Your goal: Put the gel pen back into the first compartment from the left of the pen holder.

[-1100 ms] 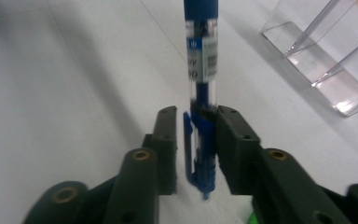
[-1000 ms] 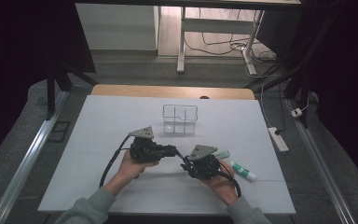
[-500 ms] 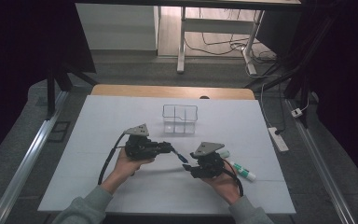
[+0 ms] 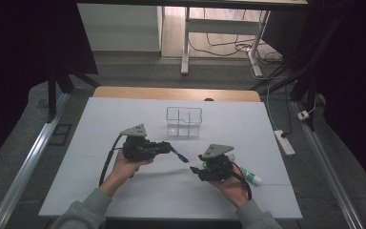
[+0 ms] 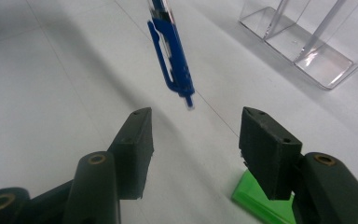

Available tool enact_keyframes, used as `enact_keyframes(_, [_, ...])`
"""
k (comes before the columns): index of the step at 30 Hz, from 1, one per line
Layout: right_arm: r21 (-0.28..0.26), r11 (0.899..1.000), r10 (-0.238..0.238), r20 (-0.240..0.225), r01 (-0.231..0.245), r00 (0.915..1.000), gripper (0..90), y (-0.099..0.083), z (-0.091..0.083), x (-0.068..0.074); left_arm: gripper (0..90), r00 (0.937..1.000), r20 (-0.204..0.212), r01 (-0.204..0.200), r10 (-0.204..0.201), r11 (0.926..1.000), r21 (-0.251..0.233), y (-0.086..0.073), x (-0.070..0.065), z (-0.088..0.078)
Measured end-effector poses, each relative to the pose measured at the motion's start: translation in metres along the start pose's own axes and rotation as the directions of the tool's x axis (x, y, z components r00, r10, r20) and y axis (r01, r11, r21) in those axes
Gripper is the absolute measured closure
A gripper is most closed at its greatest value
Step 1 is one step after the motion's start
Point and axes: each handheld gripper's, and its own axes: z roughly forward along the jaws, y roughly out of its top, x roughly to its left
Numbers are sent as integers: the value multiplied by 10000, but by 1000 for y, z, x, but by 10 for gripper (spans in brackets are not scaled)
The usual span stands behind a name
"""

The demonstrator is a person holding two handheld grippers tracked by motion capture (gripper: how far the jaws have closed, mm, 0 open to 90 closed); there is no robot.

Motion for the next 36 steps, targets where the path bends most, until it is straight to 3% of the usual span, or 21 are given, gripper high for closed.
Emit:
enact_keyframes(15, [28,9998,188,143,-189,9997,441,-8,-8,-5,800,9992,-411,-27,5,9987,-515,4,5,-24])
enact_keyframes(25, [-32,9973,731,166,-730,9972,419,-20,-21,-14,800,9982,-590,-153,106,9968,-789,11,5,-37])
enact_keyframes(36, [-82,9968,795,317,-793,9963,405,-27,-32,-19,800,9978,-655,75,-135,9958,-911,23,12,-42])
